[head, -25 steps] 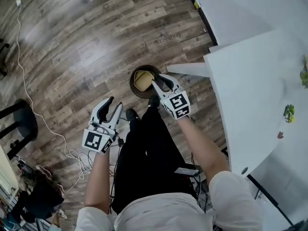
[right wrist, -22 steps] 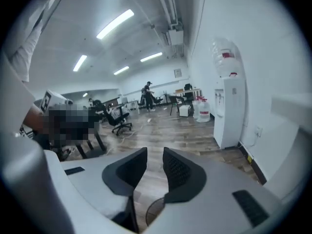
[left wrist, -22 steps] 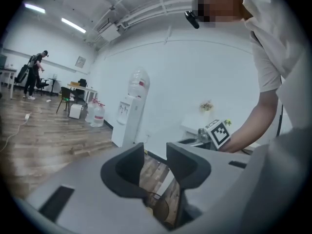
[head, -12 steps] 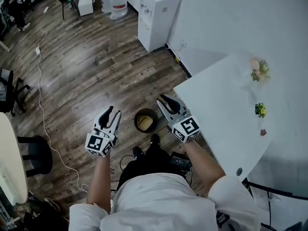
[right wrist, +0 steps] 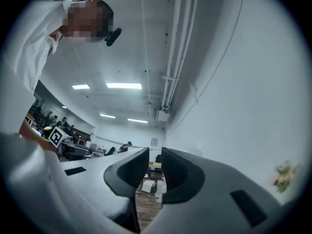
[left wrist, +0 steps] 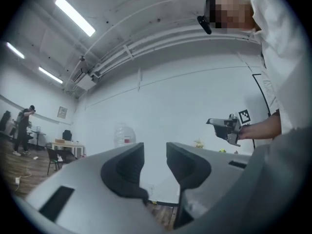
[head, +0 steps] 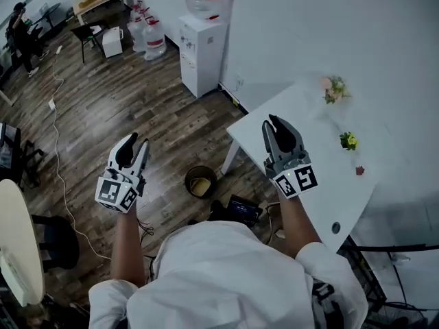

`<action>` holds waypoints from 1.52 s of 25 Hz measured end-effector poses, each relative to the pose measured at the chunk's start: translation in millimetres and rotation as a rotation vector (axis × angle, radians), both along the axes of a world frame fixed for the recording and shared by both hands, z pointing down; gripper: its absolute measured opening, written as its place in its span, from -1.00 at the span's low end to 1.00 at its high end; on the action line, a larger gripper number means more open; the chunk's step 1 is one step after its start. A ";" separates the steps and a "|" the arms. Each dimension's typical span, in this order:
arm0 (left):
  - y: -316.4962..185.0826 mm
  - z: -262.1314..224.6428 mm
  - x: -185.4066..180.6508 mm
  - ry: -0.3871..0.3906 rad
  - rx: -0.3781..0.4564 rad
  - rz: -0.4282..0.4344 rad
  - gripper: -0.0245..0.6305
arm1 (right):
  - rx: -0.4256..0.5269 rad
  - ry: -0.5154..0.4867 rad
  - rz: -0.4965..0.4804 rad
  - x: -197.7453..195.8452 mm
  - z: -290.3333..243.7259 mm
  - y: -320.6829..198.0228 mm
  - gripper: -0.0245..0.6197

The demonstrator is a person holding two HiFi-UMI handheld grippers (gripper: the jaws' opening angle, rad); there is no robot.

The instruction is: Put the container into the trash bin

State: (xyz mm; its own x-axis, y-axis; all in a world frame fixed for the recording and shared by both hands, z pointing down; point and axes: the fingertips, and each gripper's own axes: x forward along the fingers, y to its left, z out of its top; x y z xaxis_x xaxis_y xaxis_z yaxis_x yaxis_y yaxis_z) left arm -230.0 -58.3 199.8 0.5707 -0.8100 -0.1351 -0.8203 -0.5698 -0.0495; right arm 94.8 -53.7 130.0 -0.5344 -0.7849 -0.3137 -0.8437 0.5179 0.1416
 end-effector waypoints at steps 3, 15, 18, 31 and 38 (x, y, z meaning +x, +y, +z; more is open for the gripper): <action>11.6 -30.3 5.8 0.033 0.060 -0.008 -0.48 | 0.052 0.012 0.063 31.0 -16.0 16.2 -0.63; 54.0 -38.4 35.3 0.015 0.076 -0.095 -0.51 | -0.027 -0.023 0.133 88.2 23.1 51.3 -0.68; 69.7 -34.4 53.4 0.024 0.055 -0.105 -0.52 | -0.030 -0.006 0.115 97.3 28.1 66.2 -0.68; 169.3 16.2 166.2 0.048 -0.049 -0.118 -0.54 | -0.155 -0.040 0.029 174.0 82.8 167.9 -0.70; 242.2 55.9 203.1 -0.021 -0.129 -0.146 -0.54 | -0.204 -0.065 0.026 189.0 121.2 208.3 -0.75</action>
